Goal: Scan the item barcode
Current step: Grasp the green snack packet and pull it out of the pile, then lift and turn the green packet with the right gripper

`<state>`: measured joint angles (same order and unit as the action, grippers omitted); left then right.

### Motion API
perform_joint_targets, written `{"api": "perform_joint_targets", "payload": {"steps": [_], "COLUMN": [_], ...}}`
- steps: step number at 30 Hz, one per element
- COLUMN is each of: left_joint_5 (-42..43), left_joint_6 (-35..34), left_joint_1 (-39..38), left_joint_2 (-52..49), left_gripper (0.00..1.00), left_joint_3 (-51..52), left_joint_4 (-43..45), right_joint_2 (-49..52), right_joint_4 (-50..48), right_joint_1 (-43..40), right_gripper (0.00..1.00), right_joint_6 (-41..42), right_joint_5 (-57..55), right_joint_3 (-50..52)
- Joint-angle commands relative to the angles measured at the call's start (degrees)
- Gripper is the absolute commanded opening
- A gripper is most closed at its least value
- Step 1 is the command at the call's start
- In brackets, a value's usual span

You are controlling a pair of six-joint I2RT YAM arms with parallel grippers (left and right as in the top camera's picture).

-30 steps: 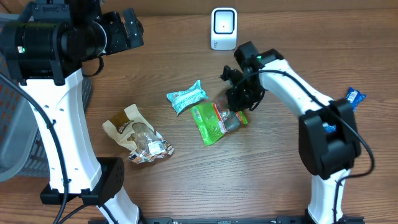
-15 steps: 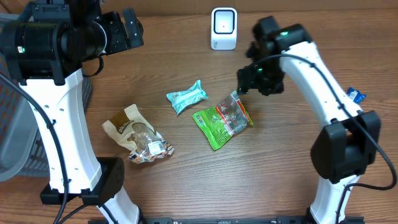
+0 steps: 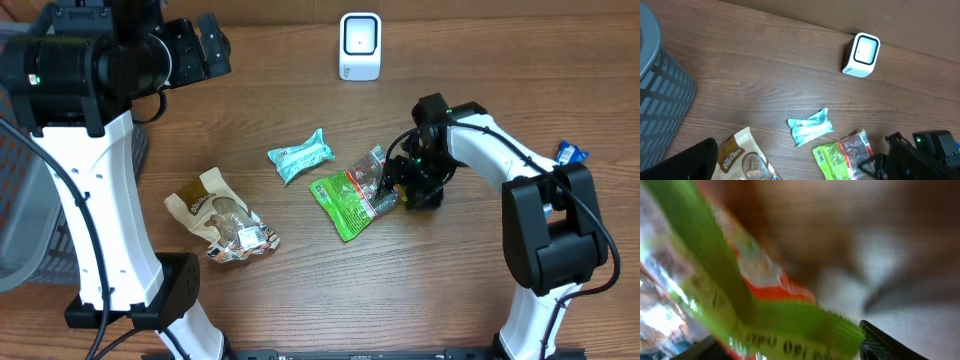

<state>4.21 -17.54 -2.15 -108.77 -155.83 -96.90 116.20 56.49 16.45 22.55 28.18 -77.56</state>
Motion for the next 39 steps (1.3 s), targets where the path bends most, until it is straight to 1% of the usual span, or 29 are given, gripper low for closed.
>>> {"api": "perform_joint_targets", "payload": {"steps": [1,2,3,5,6,7,8,9,10,12,14,16,17,22,24,27,39], "left_joint_5": [-0.17,-0.17,-0.17,-0.17,-0.17,-0.17,-0.17,-0.17,-0.17,-0.17,-0.17,-0.17,-0.17,-0.17,-0.17,-0.17,-0.17], "left_joint_6": [1.07,1.07,1.07,1.07,1.07,1.07,1.07,1.07,1.07,1.07,1.07,1.07,1.07,1.07,1.07,1.07,1.07], "left_joint_1": [-0.11,-0.11,-0.11,-0.11,-0.11,-0.11,-0.11,-0.11,-0.11,-0.11,-0.11,-0.11,-0.11,-0.11,-0.11,-0.11,-0.11], "left_joint_2": [0.02,0.02,0.02,0.02,0.02,0.02,0.02,0.02,0.02,0.02,0.02,0.02,0.02,0.02,0.02,0.02,0.02], "left_gripper": [1.0,1.0,1.0,1.0,1.0,1.0,1.0,1.0,1.0,1.0,1.0,1.0,0.99,1.0,1.0,1.0,1.0], "left_joint_3": [0.07,0.07,0.07,0.07,0.07,0.07,0.07,0.07,0.07,0.07,0.07,0.07,0.07,0.07,0.07,0.07,0.07], "left_joint_4": [0.11,0.11,0.11,0.11,0.11,0.11,0.11,0.11,0.11,0.11,0.11,0.11,0.11,0.11,0.11,0.11,0.11], "right_joint_2": [-1.75,-1.75,-1.75,-1.75,-1.75,-1.75,-1.75,-1.75,-1.77,-1.79,-2.29,-4.17,-6.45,-13.57,-15.06,-16.61,-17.09], "right_joint_4": [-8.33,-11.37,-14.78,-18.97,-20.85,-22.95,-23.85,-25.64,-26.47,-28.46,-28.33,-26.05,-22.6,-9.9,-7.72,-7.04,-4.04], "right_joint_1": [0.0,0.0,-0.02,0.0,-0.02,-0.02,-0.02,-0.02,-0.02,-0.17,-1.33,-3.1,-4.76,-7.69,-7.69,-7.52,-7.52], "right_gripper": [0.73,0.7,0.61,0.49,0.38,0.24,0.19,0.08,0.04,0.04,0.04,0.04,0.04,0.04,0.04,0.04,0.04], "right_joint_6": [8.28,9.42,10.71,10.69,10.67,10.21,9.49,6.88,5.51,-0.04,-8.96,-17.84,-24.28,-40.04,-42.23,-42.38,-44.04], "right_joint_5": [-0.04,-0.04,-0.09,-0.35,-1.03,-1.79,-1.77,-1.27,-0.59,4.04,11.02,16.7,19.63,23.87,24.48,24.46,23.04], "right_joint_3": [3.67,4.9,6.25,7.45,7.89,8.2,8.2,8.17,8.17,7.91,6.62,5.05,3.1,-5.49,-7.8,-9.79,-10.23]}}
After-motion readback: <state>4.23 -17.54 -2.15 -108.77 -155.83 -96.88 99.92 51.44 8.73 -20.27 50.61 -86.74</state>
